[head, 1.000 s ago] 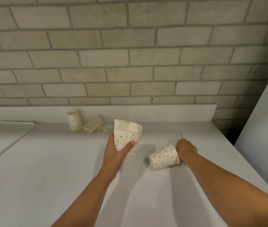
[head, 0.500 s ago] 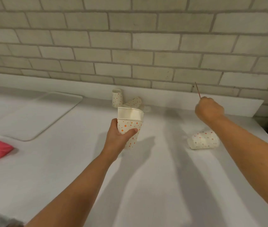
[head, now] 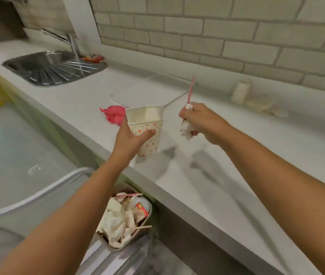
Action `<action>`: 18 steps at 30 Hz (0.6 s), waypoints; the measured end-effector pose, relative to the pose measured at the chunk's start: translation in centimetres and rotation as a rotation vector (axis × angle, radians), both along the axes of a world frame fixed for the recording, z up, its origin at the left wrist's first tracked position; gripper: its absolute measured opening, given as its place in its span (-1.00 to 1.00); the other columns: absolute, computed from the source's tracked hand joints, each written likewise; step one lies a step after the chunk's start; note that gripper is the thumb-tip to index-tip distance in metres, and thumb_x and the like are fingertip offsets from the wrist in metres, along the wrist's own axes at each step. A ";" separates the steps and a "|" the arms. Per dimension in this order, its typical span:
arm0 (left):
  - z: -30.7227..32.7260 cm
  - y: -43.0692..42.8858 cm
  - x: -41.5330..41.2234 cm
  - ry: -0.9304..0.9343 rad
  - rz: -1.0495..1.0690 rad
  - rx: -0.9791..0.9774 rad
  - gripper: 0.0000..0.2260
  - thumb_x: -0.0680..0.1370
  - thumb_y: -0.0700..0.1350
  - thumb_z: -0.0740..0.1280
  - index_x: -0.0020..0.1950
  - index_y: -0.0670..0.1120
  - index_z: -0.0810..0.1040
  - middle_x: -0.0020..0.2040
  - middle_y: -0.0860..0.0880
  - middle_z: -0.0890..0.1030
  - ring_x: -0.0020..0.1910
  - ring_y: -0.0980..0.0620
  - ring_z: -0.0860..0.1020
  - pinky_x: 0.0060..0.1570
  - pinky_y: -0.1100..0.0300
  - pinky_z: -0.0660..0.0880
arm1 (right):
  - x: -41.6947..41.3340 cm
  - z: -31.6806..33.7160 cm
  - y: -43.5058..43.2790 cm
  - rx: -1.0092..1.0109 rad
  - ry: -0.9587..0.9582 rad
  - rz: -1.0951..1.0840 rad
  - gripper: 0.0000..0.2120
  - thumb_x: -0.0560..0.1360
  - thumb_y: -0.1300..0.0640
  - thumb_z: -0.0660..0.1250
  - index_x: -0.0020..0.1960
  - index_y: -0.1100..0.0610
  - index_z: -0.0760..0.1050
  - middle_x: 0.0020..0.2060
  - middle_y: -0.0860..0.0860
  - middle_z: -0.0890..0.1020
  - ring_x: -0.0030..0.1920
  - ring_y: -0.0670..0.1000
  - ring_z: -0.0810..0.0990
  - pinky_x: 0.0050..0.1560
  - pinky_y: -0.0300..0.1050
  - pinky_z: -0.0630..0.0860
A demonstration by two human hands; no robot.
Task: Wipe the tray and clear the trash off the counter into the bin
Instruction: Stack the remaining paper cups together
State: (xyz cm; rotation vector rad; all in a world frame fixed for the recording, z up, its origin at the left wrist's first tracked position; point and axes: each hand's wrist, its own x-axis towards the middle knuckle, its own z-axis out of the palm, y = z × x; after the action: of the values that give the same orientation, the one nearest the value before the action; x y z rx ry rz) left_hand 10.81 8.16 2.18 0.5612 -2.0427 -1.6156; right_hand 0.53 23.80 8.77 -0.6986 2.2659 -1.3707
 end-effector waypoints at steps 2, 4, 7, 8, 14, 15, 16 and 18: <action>-1.0 -2.4 3.0 -0.027 0.104 -0.007 -0.34 0.20 0.10 0.46 0.26 0.04 0.37 0.15 0.00 0.58 0.13 0.00 0.56 0.12 -0.01 0.52 | 2.8 -1.5 -3.2 -0.016 -0.063 0.105 -0.91 0.54 0.28 0.10 -0.03 0.21 0.38 -0.37 0.08 0.48 -0.47 -0.04 0.48 -0.52 -0.30 0.32; -2.7 -4.6 5.8 -0.051 0.199 0.019 -0.36 0.15 0.11 0.46 0.19 0.08 0.38 0.13 -0.02 0.59 0.12 -0.03 0.57 0.12 -0.10 0.53 | 5.4 -3.6 -6.0 -0.009 -0.120 0.195 -0.91 0.56 0.26 0.10 -0.03 0.21 0.38 -0.34 0.06 0.46 -0.45 -0.03 0.47 -0.51 -0.28 0.34; -5.8 -6.7 9.6 -0.123 0.261 0.049 -0.37 0.16 0.06 0.51 0.17 0.07 0.38 0.10 -0.03 0.58 0.11 -0.05 0.56 0.12 -0.14 0.53 | 8.3 -7.7 -9.5 0.045 -0.133 0.299 -0.87 0.58 0.21 0.12 0.00 0.24 0.41 -0.25 0.06 0.48 -0.28 0.03 0.48 -0.40 -0.21 0.38; -7.0 -7.1 10.9 -0.155 0.269 0.059 -0.38 0.18 0.02 0.53 0.17 0.06 0.37 0.10 -0.02 0.57 0.11 -0.05 0.56 0.12 -0.13 0.53 | 9.0 -9.3 -10.4 0.086 -0.101 0.328 -0.83 0.58 0.20 0.12 0.01 0.28 0.43 -0.20 0.08 0.50 -0.21 0.05 0.48 -0.33 -0.18 0.39; -13.1 -8.7 15.8 -0.306 0.280 0.100 -0.38 0.23 0.03 0.56 0.21 -0.02 0.42 0.09 -0.02 0.60 0.07 -0.04 0.58 0.06 -0.08 0.57 | 11.5 -19.1 -13.3 0.425 0.055 0.436 -0.76 0.59 0.21 0.14 0.08 0.33 0.50 -0.15 0.18 0.56 -0.15 0.12 0.51 -0.21 -0.12 0.33; -13.8 -8.8 16.2 -0.315 0.278 0.101 -0.43 0.27 -0.03 0.57 0.20 -0.01 0.42 0.07 -0.02 0.59 0.06 -0.04 0.57 0.05 -0.04 0.57 | 11.6 -20.0 -13.4 0.461 0.079 0.438 -0.75 0.59 0.22 0.15 0.16 0.33 0.48 -0.05 0.21 0.58 -0.09 0.14 0.54 -0.19 -0.12 0.35; -14.2 -8.8 16.6 -0.321 0.273 0.108 -0.45 0.28 -0.07 0.57 0.19 0.00 0.41 0.07 -0.01 0.59 0.06 -0.04 0.57 0.03 0.00 0.57 | 11.8 -20.8 -13.5 0.502 0.101 0.438 -0.73 0.59 0.22 0.15 0.21 0.32 0.45 0.05 0.23 0.57 0.01 0.18 0.55 -0.14 -0.09 0.39; -15.0 -8.8 17.2 -0.332 0.259 0.129 -0.38 0.18 0.02 0.58 0.17 0.03 0.43 0.06 0.01 0.59 0.06 -0.02 0.57 0.01 0.03 0.57 | 11.7 -22.6 -13.6 0.606 0.110 0.434 -0.71 0.58 0.22 0.16 0.24 0.30 0.45 0.16 0.23 0.55 0.15 0.21 0.53 0.02 -0.04 0.46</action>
State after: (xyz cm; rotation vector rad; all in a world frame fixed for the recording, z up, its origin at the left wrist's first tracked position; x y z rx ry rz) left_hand 28.00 -0.68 -12.81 1.1577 -1.9939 -1.5870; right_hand 12.21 10.23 -13.85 -0.9757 2.2510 -0.4215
